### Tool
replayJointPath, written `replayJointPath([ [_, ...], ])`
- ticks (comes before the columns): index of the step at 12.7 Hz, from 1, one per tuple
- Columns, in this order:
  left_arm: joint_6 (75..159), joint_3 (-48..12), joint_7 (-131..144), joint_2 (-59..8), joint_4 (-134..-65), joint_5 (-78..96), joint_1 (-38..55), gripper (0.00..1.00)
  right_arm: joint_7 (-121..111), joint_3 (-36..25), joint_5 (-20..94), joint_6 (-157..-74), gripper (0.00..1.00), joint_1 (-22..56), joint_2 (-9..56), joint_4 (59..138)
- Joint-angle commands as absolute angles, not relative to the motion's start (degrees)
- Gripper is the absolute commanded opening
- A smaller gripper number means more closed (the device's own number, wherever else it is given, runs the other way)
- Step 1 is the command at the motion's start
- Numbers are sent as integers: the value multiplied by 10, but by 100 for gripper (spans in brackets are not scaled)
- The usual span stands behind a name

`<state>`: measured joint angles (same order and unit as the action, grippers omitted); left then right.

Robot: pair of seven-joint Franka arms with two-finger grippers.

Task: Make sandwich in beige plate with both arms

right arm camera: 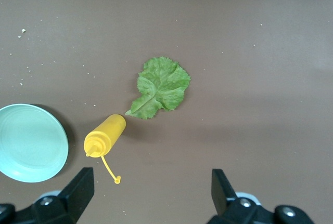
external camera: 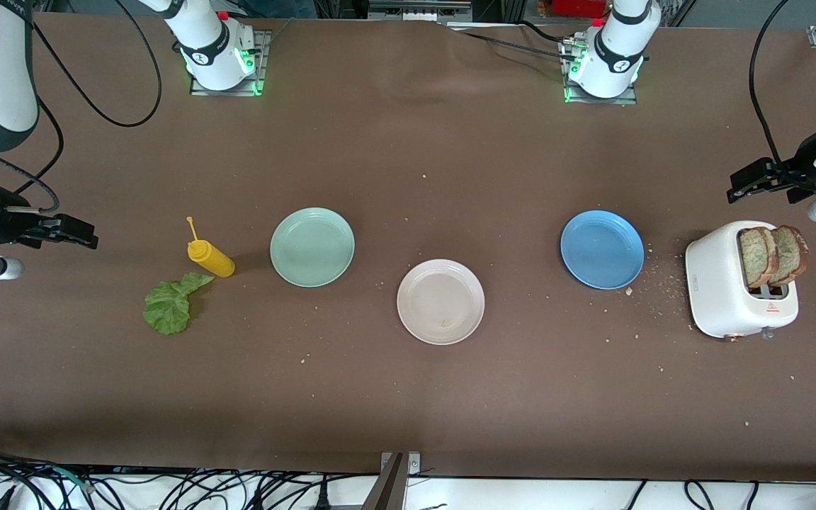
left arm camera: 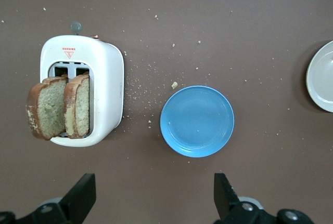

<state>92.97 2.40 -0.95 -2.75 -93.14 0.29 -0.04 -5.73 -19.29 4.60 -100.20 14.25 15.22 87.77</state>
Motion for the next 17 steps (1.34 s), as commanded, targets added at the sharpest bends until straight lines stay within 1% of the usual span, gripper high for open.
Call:
replayJointPath([
  [1,934,19,-18,-25,-934,-9,-5,100,-68,-192,41,-998,100,141,154,868],
  [17,935,20,-18,-30,-934,-9,-5,100,-62,-192,45,-988,100,139,157,865],
])
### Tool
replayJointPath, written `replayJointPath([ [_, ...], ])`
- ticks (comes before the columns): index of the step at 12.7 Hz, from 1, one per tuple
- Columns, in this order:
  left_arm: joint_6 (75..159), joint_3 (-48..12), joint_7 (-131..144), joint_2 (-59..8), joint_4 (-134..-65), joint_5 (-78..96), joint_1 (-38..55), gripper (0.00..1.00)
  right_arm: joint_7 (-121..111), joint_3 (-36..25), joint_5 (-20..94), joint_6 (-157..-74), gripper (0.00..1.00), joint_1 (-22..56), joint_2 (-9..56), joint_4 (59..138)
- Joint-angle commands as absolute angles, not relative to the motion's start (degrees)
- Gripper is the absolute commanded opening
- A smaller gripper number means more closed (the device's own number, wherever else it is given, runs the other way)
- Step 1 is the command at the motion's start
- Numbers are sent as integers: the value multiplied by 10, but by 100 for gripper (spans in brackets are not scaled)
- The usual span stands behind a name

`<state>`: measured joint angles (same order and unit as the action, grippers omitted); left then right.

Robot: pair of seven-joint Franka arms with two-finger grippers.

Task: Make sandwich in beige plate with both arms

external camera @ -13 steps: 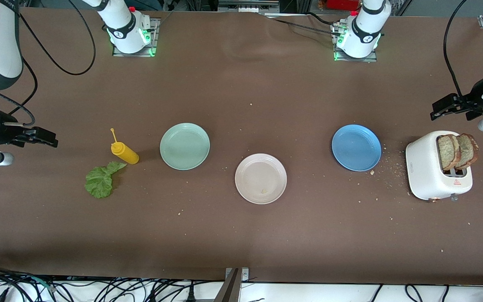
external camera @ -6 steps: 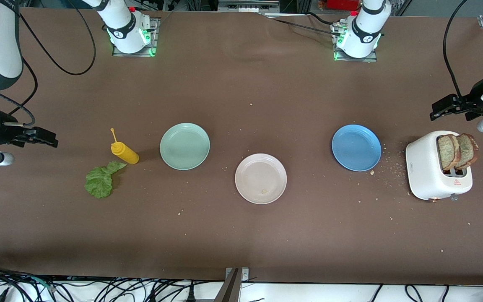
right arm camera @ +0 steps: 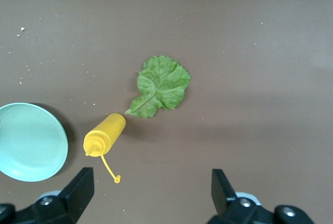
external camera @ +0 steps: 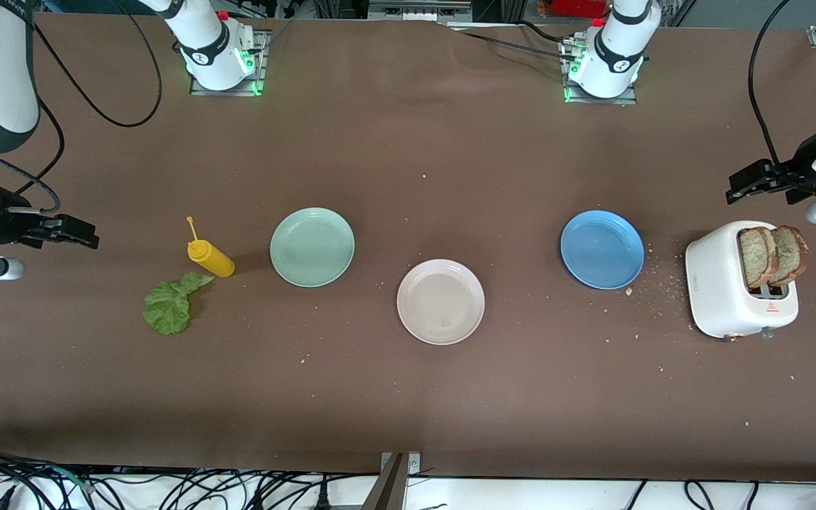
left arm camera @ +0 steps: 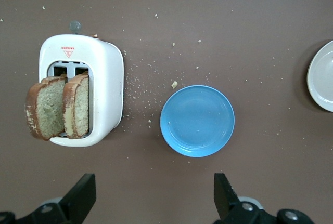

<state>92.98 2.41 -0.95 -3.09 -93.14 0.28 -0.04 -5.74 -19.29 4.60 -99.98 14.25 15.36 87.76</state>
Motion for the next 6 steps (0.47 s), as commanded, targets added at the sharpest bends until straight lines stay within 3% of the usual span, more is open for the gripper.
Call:
replayJointPath([
  [1,935,20,-18,-30,-934,-9,-5,100,-62,-193,47,-989,100,138,157,865],
  [6,936,19,-18,-30,-934,-9,-5,100,-90,-193,49,-990,98,133,159,864],
])
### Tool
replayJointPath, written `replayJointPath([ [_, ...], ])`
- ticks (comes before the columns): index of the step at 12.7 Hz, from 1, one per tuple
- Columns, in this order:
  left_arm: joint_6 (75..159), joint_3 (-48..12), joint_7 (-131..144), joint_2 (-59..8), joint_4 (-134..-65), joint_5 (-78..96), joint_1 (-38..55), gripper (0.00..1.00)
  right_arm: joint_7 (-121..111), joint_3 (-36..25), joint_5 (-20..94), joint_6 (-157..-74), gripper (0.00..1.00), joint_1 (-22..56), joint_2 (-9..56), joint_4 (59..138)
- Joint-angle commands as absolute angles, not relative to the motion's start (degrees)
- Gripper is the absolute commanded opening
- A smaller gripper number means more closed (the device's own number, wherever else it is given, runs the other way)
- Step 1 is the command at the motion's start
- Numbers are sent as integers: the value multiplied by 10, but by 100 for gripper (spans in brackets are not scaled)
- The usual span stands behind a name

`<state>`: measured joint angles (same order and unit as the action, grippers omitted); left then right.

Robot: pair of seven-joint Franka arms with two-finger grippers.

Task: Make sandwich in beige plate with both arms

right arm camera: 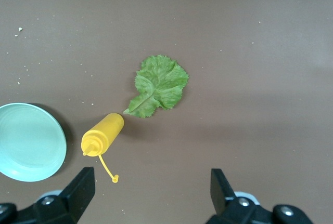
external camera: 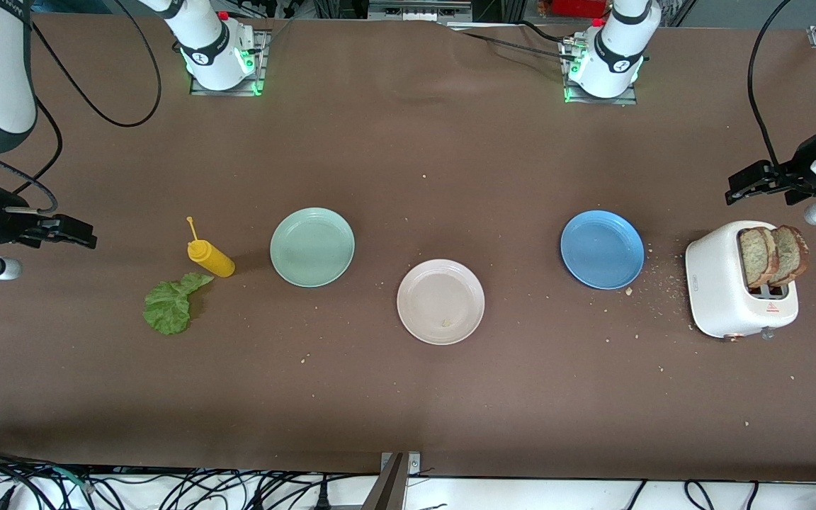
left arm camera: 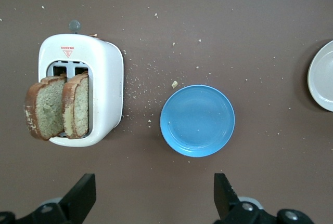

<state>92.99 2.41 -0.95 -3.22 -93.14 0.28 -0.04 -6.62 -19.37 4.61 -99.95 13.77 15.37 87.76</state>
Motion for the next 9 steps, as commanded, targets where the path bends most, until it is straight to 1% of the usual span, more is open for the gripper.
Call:
replayJointPath([
  [1,936,20,-18,-30,-934,-10,-5,100,-95,-193,49,-990,98,132,160,864],
  [9,936,19,-18,-32,-933,-9,-4,100,-98,-192,47,-989,100,132,160,864],
])
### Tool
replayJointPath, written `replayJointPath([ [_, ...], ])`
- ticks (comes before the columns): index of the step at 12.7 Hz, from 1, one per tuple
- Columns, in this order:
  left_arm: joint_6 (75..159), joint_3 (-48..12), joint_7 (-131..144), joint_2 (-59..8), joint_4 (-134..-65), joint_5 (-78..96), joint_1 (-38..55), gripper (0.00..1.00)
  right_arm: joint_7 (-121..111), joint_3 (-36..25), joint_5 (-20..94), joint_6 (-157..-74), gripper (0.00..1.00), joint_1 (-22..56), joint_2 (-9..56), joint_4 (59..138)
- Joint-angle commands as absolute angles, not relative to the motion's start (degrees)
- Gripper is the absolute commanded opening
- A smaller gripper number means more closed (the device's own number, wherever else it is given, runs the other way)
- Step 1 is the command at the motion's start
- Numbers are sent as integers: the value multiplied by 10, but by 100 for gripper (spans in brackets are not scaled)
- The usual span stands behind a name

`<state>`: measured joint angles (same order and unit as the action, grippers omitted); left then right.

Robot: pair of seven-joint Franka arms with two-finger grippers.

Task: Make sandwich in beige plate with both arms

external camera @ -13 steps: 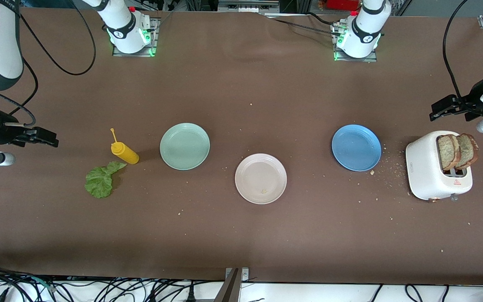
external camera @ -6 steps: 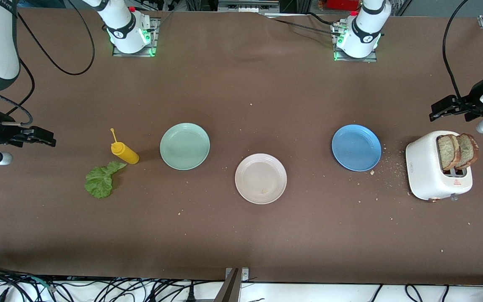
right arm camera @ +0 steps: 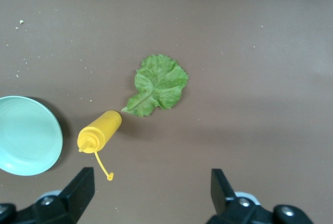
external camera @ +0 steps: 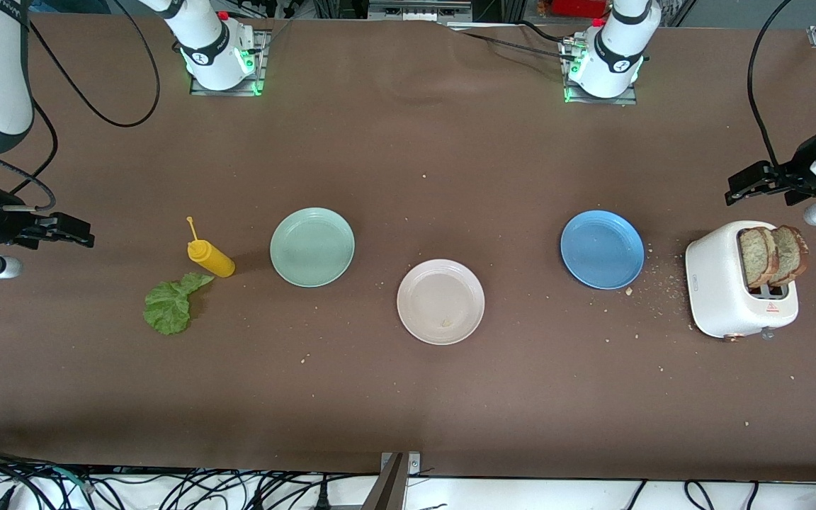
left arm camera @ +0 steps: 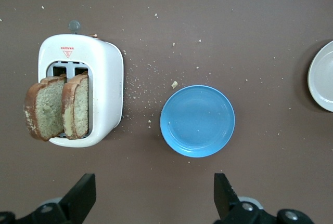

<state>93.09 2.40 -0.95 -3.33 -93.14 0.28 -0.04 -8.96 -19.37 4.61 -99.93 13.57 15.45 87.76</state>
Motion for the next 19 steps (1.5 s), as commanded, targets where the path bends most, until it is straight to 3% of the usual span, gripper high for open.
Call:
replayJointPath([
  [1,936,18,-18,-32,-933,-10,-4,100,-96,-192,47,-989,100,132,160,864],
  [19,935,18,-18,-34,-933,-10,-3,100,-50,-191,47,-984,100,137,161,860],
])
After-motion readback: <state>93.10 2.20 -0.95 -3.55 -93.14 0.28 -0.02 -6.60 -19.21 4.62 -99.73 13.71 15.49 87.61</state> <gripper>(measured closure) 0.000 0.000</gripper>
